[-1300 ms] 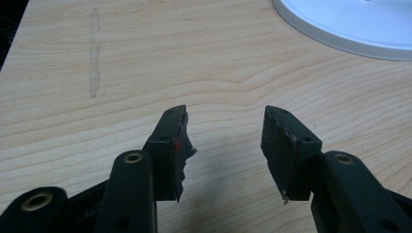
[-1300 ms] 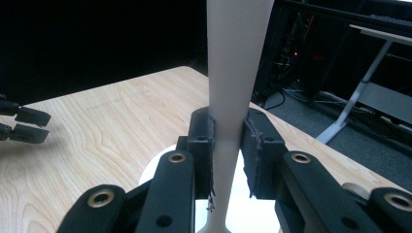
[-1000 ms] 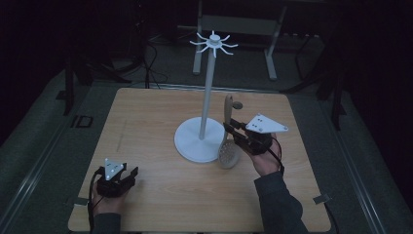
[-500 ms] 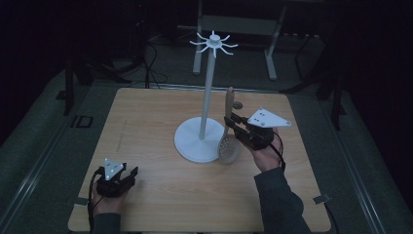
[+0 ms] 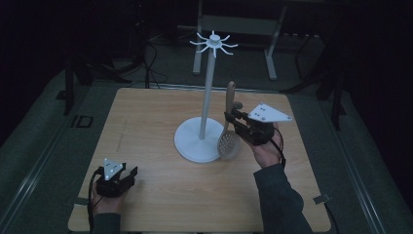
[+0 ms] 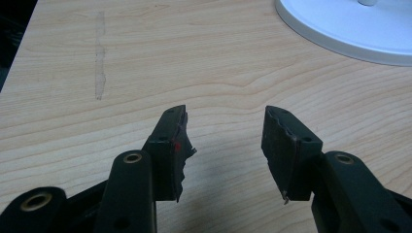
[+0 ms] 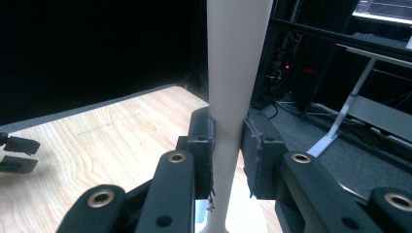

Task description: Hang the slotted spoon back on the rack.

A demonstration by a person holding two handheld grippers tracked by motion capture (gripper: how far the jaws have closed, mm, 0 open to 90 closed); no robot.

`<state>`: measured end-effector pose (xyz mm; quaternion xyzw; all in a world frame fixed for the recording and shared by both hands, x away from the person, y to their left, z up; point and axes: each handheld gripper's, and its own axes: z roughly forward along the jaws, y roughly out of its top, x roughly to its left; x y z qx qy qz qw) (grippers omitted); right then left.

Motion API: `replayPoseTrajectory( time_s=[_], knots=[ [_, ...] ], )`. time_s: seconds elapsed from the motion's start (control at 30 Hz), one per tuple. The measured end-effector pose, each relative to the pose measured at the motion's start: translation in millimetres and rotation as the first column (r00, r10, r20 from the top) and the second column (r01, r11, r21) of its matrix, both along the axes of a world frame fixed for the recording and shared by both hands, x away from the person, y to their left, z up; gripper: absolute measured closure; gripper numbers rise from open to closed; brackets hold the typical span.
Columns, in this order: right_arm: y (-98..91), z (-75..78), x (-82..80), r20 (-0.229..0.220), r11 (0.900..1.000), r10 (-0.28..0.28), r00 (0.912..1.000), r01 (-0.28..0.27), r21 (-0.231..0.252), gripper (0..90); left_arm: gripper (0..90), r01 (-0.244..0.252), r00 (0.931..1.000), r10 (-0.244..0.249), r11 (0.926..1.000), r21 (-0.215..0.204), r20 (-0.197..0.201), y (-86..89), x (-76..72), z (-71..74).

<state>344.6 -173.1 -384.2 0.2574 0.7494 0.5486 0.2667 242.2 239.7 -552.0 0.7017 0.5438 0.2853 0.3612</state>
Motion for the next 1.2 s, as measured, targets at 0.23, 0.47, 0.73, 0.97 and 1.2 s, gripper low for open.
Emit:
replayPoseTrajectory(
  time_s=[0.23, 0.47, 0.73, 0.97, 1.2],
  knots=[
    [-0.8, 6.7, 1.9, 0.001, 1.0, 0.003, 1.0, -0.003, 0.009, 75.0, 52.2, 0.0, 1.0, 0.0, 1.0, -0.003, 0.0, 0.2, 0.0, 0.0],
    [-1.1, 10.9, 3.4, 0.002, 0.9999, -0.003, 1.0, 0.003, 0.014, 75.1, 52.1, -0.001, 1.0, 0.001, 1.0, -0.005, 0.001, 0.3, -0.1, 0.0],
    [-1.8, 18.7, 5.1, -0.003, 0.9994, 0.0, 1.0, 0.0, 0.036, 75.0, 51.9, 0.001, 1.0, -0.001, 1.0, -0.003, -0.002, -0.7, 0.2, -0.4],
    [-3.0, 26.5, 5.6, -0.007, 0.9977, -0.002, 1.0, 0.002, 0.067, 75.0, 51.9, 0.002, 1.0, -0.002, 1.0, -0.001, -0.003, -1.1, 0.4, -0.7],
    [-1.9, 33.6, 6.1, -0.005, 0.9972, -0.008, 1.0, 0.008, 0.074, 75.0, 51.8, 0.003, 1.0, -0.003, 1.0, 0.001, -0.005, -1.4, 0.6, -0.8]
  ],
)
